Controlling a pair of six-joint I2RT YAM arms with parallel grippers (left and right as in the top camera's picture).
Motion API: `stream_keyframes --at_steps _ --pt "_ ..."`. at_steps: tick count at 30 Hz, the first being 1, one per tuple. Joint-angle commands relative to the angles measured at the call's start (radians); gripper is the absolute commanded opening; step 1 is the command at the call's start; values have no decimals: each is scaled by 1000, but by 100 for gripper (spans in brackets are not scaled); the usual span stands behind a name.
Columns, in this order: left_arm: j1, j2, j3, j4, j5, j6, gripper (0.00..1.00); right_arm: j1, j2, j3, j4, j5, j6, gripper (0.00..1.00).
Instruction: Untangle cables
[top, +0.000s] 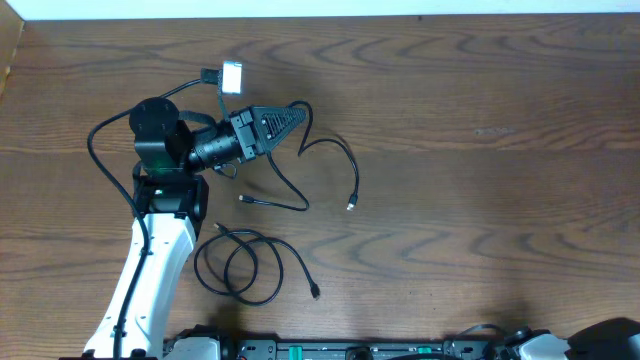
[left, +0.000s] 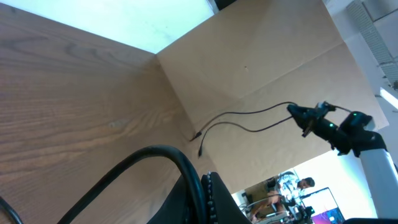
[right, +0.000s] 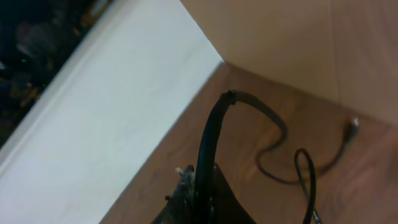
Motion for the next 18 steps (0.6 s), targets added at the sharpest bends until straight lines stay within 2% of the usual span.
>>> stream_keyframes --at_steps 1,9,10,11,12,13,14,18 --pt "-2 -20 9 3 20 14 7 -7 56 -11 -34 54 11 1" --pt "-2 -20 9 3 20 14 7 -7 193 -16 -137 56 11 2" --pt "-2 -20 9 3 20 14 8 -7 209 -17 -149 56 11 7" --pt "-2 -20 9 3 20 14 7 -7 224 -17 -160 56 11 18" --pt "-2 -20 9 3 20 14 8 -7 241 -17 -174 56 11 41" --pt "-2 -20 9 3 20 14 7 -7 255 -17 -185 56 11 67" --pt "-2 -20 9 3 20 14 8 -7 267 -17 -196 56 11 98" --pt "-2 -20 9 3 20 14 7 -7 307 -17 -234 47 11 99"
